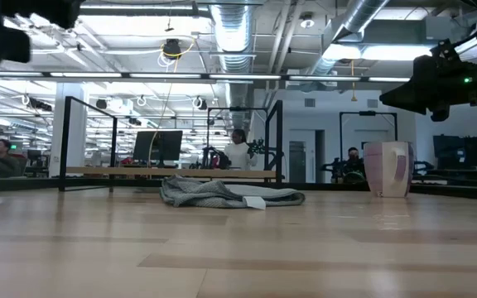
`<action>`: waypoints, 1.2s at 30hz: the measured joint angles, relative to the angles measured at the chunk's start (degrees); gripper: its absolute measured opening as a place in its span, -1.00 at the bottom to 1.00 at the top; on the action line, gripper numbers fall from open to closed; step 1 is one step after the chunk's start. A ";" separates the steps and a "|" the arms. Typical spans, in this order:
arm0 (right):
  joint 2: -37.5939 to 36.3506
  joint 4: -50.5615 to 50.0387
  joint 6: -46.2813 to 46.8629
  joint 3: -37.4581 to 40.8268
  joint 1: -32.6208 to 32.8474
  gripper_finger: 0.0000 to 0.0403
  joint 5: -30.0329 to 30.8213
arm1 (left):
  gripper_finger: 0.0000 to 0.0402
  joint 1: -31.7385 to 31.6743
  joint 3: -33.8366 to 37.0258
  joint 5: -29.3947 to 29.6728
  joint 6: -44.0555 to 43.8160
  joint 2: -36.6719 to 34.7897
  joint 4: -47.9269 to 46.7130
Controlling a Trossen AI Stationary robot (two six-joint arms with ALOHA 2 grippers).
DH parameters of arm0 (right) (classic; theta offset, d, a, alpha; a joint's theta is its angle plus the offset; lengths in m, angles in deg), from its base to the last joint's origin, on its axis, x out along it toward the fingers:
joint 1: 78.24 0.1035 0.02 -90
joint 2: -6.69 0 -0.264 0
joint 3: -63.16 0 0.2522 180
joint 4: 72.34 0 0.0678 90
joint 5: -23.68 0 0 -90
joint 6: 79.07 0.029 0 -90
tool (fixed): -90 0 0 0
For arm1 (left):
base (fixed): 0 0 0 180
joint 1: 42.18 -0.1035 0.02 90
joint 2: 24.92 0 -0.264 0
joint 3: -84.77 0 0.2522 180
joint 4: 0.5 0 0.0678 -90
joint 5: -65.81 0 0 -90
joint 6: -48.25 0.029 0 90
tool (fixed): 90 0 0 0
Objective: Stack small to large cups/mugs on shelf
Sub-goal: Put the violet mug on the shelf
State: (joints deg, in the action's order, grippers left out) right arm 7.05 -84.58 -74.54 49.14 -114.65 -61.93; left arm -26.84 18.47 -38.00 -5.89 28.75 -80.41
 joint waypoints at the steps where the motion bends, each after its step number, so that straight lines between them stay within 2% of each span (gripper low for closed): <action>1: -0.02 0.00 -0.02 -0.01 0.00 -0.44 -0.01 | 0.46 1.17 0.01 0.81 -2.63 0.00 -0.41; 6: 0.00 -0.02 -1.49 -0.01 0.00 -0.44 0.00 | 0.46 6.88 0.01 2.86 -14.48 0.58 0.42; 11: 0.00 -0.04 -2.67 0.00 0.00 -0.44 0.01 | 0.46 12.71 0.01 3.86 -23.22 4.99 1.15; 16: 0.09 -0.04 -3.58 -0.01 -0.06 -0.44 0.01 | 0.46 16.79 0.01 2.21 -26.94 11.05 4.02; 22: 0.09 -0.04 -3.58 0.01 -0.04 -0.44 0.03 | 0.46 18.79 -0.06 2.58 -30.32 16.33 5.90; 25: 0.09 -0.04 -3.57 0.00 -0.04 -0.44 0.03 | 0.46 18.79 -0.06 2.43 -30.30 18.28 5.69; 36: 0.09 -0.04 -3.47 -0.01 0.00 -0.44 0.01 | 0.46 18.73 -0.06 2.12 -19.10 20.35 10.63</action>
State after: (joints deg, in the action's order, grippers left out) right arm 7.14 -84.62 -78.01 49.13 -114.65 -61.92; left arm -8.11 18.41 -35.88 -24.98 49.10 -69.78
